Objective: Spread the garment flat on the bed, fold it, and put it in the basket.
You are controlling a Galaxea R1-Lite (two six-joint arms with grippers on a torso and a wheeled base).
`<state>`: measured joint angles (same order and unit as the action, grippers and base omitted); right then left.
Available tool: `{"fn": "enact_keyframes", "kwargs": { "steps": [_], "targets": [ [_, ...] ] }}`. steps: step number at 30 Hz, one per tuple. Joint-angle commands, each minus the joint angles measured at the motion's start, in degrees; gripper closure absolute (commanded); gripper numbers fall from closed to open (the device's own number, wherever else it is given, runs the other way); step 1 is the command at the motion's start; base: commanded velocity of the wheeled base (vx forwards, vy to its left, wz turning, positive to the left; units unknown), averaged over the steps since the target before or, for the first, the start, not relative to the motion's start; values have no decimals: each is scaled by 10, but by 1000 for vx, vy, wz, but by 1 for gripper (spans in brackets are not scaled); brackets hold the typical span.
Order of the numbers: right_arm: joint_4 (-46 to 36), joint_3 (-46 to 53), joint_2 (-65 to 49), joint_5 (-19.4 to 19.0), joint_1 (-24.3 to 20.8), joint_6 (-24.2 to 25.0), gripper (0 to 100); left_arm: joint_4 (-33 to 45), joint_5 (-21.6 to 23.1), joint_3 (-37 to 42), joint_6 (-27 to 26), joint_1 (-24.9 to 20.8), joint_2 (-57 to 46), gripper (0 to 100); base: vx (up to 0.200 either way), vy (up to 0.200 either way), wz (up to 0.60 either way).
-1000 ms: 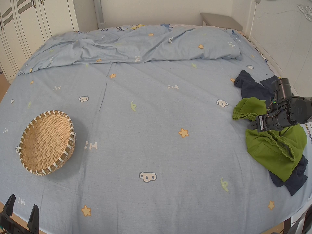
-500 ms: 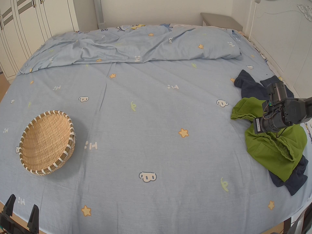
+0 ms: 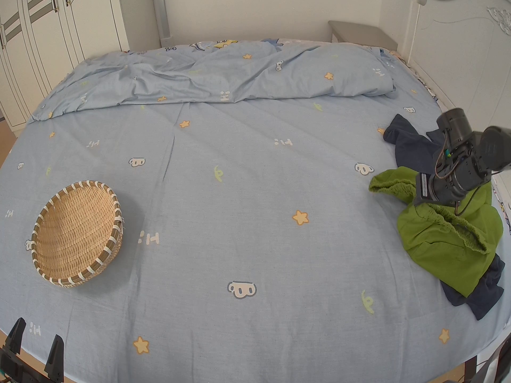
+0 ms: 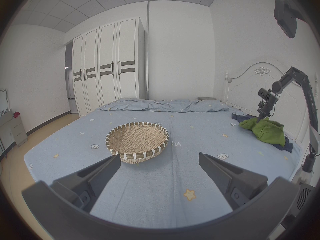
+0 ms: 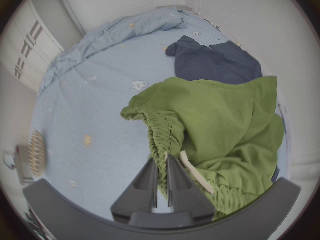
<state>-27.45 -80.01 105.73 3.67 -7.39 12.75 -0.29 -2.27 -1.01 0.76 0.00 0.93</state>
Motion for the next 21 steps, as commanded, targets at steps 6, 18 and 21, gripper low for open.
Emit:
{"fn": "enact_keyframes", "kwargs": {
  "steps": [6,18,21],
  "targets": [
    [-127,-168,-74,-82,-142,209,100,-1,0,10,0,0,-8,0,0,0,0],
    [-40,-175,-62,0,-340,303,100,0,0,10,0,0,-8,0,0,0,0],
    [12,-176,-24,16,-397,335,100,0,0,10,0,0,-8,0,0,0,0]
  ]
}}
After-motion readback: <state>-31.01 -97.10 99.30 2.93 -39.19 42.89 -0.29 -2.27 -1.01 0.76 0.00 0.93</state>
